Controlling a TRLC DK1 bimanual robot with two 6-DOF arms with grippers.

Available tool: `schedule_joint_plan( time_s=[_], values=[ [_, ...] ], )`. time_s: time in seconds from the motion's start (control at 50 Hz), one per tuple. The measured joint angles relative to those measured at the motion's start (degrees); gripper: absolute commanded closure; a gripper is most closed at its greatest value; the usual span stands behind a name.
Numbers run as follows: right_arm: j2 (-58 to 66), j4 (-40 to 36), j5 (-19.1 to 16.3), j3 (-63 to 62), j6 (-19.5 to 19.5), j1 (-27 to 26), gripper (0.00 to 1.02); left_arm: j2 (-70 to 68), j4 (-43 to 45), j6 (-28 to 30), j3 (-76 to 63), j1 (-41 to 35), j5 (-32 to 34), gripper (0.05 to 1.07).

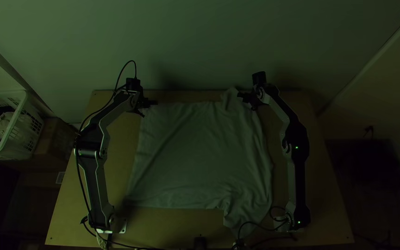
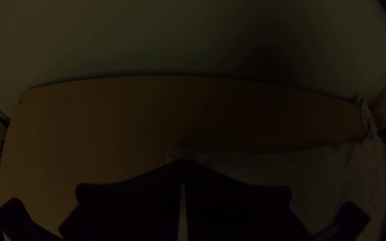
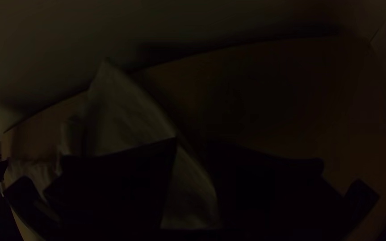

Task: Fold the t-shirt

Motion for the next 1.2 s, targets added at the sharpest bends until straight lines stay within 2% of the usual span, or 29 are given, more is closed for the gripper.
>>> schedule_joint_plan(
  time_s=[0.06, 0.4, 0.84, 1.2],
  values=[
    [0.57, -0.46, 0.13, 1.03, 0.00, 0.07, 1.00, -0.11, 0.02, 0.00, 0.00, 0.04, -0.02, 1.05],
    [1.14, -3.08, 0.13, 2.36, 0.00, -0.28, 1.00, -0.52, 0.00, -0.02, 0.00, 1.31, 0.00, 1.05],
    [0.94, -4.57, 0.85, 2.62, 0.00, -4.07, 1.00, -2.45, 0.02, -0.44, 0.00, 2.95, 0.04, 1.05],
    [0.31, -5.70, 1.22, 3.06, -0.11, -4.26, 1.00, -2.45, -0.09, -1.07, 0.15, 3.80, 0.24, 1.05]
  ],
)
